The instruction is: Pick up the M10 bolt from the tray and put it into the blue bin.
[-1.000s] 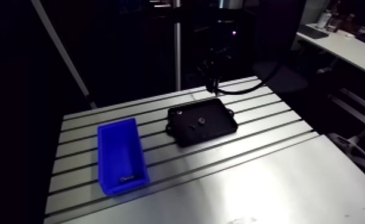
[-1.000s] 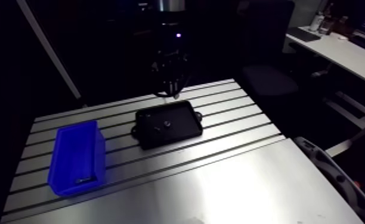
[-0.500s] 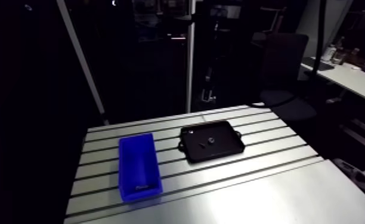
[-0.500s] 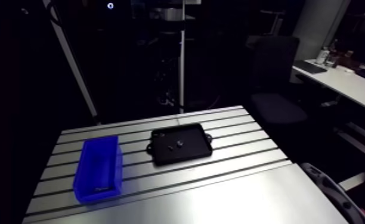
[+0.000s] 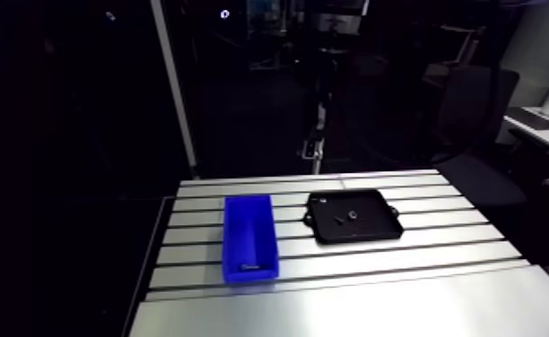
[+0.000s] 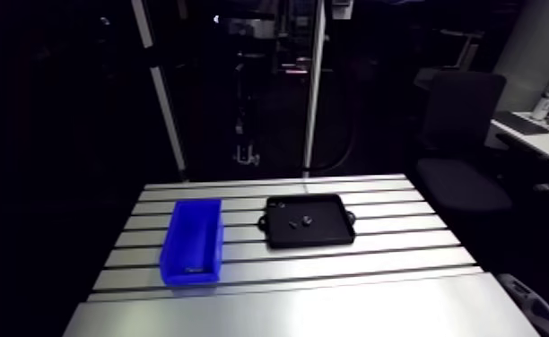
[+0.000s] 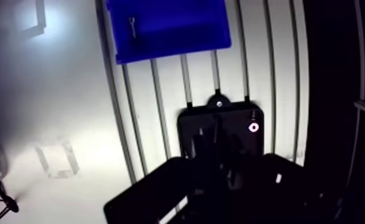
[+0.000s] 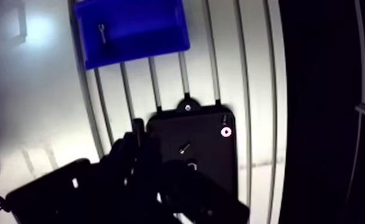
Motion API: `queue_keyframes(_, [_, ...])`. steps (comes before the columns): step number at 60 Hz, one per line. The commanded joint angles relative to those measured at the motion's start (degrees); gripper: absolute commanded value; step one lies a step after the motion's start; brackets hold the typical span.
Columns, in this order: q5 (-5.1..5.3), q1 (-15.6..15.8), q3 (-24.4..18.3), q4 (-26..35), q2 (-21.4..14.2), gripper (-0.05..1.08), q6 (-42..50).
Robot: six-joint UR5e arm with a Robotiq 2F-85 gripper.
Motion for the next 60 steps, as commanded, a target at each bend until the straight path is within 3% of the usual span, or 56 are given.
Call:
queue_keyframes(1, [-0.09, 6.67, -0.16, -0.24, 2.93, 1.02, 1.48])
queue_keyframes(21, [-0.28, 10.03, -0.99, -1.30, 7.06, 1.01, 5.32])
queue_keyframes(25, [-0.85, 10.59, -0.73, -2.98, 7.88, 1.01, 6.08])
queue_keyframes(40, [-1.16, 12.51, -0.12, -3.59, 8.96, 1.01, 8.11])
queue_keyframes(52, [-4.00, 14.26, 0.90, -6.82, 10.27, 1.01, 9.53])
queue_keyframes(60, [-4.41, 14.30, 2.30, -9.47, 10.54, 1.01, 9.95])
